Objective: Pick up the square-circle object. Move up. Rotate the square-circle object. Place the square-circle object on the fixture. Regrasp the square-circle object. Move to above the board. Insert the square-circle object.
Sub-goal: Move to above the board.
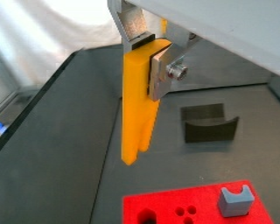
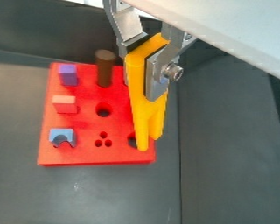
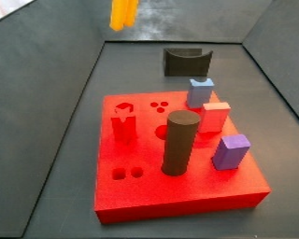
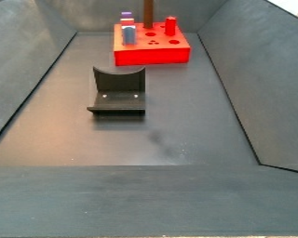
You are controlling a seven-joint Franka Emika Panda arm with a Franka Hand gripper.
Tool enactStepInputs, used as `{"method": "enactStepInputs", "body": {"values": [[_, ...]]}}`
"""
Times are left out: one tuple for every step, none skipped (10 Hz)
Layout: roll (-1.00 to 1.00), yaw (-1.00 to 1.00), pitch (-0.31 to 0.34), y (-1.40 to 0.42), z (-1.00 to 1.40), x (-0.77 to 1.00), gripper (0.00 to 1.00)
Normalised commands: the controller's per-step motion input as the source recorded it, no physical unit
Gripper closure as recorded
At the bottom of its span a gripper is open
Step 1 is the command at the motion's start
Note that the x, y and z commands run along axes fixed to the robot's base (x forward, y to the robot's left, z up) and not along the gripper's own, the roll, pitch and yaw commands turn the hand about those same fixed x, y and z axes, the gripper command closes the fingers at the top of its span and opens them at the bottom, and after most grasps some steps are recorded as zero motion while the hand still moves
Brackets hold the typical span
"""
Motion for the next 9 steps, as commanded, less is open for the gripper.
{"method": "enactStepInputs", "body": {"values": [[-0.28, 1.00, -0.178, -0.01, 0.00, -0.06, 1.00], [-0.27, 1.00, -0.209, 0.01, 0.00, -0.06, 1.00], [-0.26, 1.00, -0.230, 0.01, 0.00, -0.06, 1.00], [-0.25, 1.00, -0.291, 0.02, 0.00, -0.07, 1.00], [-0.23, 1.00, -0.334, 0.03, 0.00, -0.08, 1.00], [-0.21, 1.00, -0.376, 0.02, 0.00, -0.07, 1.00], [-0.20, 1.00, -0.404, 0.02, 0.00, -0.07, 1.00], [-0.11, 0.64, -0.317, 0.02, 0.00, -0.06, 1.00], [-0.07, 0.46, -0.258, 0.01, 0.00, -0.05, 1.00]]}}
